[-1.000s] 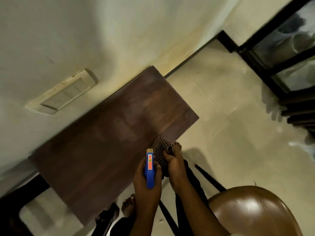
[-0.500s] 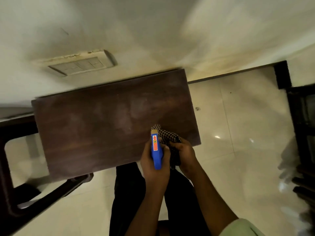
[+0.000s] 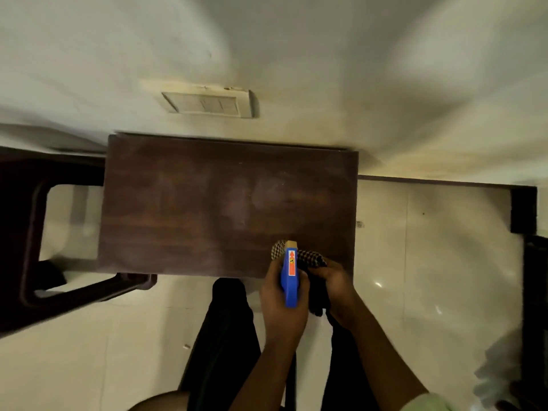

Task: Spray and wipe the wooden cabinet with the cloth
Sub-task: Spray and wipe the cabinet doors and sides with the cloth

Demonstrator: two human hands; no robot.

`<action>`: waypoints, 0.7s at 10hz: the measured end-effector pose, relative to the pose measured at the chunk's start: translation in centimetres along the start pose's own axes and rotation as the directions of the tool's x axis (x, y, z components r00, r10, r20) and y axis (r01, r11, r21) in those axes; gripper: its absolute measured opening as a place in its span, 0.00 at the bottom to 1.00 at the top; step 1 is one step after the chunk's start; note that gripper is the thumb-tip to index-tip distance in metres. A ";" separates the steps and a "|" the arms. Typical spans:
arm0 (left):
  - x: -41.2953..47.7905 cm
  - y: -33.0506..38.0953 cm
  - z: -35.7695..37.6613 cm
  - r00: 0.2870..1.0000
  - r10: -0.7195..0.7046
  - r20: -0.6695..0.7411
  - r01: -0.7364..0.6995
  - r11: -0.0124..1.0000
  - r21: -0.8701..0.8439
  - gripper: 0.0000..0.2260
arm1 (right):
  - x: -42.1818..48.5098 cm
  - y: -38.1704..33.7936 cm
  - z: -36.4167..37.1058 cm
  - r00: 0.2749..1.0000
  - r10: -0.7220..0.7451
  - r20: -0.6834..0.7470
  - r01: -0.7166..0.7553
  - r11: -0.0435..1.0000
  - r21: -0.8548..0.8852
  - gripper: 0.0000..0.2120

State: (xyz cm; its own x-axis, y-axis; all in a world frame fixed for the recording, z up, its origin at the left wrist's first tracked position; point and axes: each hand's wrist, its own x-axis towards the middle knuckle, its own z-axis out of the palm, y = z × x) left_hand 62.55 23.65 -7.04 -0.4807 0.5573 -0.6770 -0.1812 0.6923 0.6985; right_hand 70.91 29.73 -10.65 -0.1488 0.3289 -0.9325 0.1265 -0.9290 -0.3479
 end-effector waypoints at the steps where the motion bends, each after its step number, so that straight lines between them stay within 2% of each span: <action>1: -0.9 -1.3 1.9 0.997 0.003 -0.071 -0.004 1.000 -0.010 0.12 | 0.4 -0.2 -1.4 0.998 -0.038 0.047 0.040 0.998 -0.040 0.18; 2: -3.4 -2.5 3.9 0.991 -0.016 -0.134 0.012 1.000 -0.027 0.09 | 0.6 0.3 -5.1 0.986 -0.076 0.146 0.083 0.996 -0.037 0.23; 3: -6.2 -2.9 6.0 0.953 0.016 -0.301 -0.066 0.985 -0.157 0.09 | -1.6 -1.4 -8.1 0.979 -0.110 0.172 0.131 0.984 -0.119 0.14; 4: -8.9 -4.3 8.5 0.882 -0.017 -0.472 -0.108 0.965 -0.238 0.14 | -2.8 -1.5 -10.8 0.974 -0.136 0.180 0.176 0.957 -0.231 0.12; 5: -9.9 -5.9 10.1 0.832 -0.044 -0.554 -0.154 0.939 -0.307 0.11 | -3.5 -1.0 -12.4 0.968 -0.132 0.214 0.193 0.936 -0.296 0.12; 7: -11.9 -9.5 12.9 0.753 -0.072 -0.654 -0.212 0.914 -0.345 0.20 | -3.5 2.4 -14.3 0.952 -0.185 0.243 0.277 0.856 -0.436 0.13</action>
State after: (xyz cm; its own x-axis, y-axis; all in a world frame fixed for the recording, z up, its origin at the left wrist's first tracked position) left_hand 81.07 16.32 -8.60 -0.9101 0.0693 -0.4085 -0.3598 0.3567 0.8622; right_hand 85.75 28.81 -9.65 -0.4035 0.4435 -0.8003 0.4942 -0.6305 -0.5985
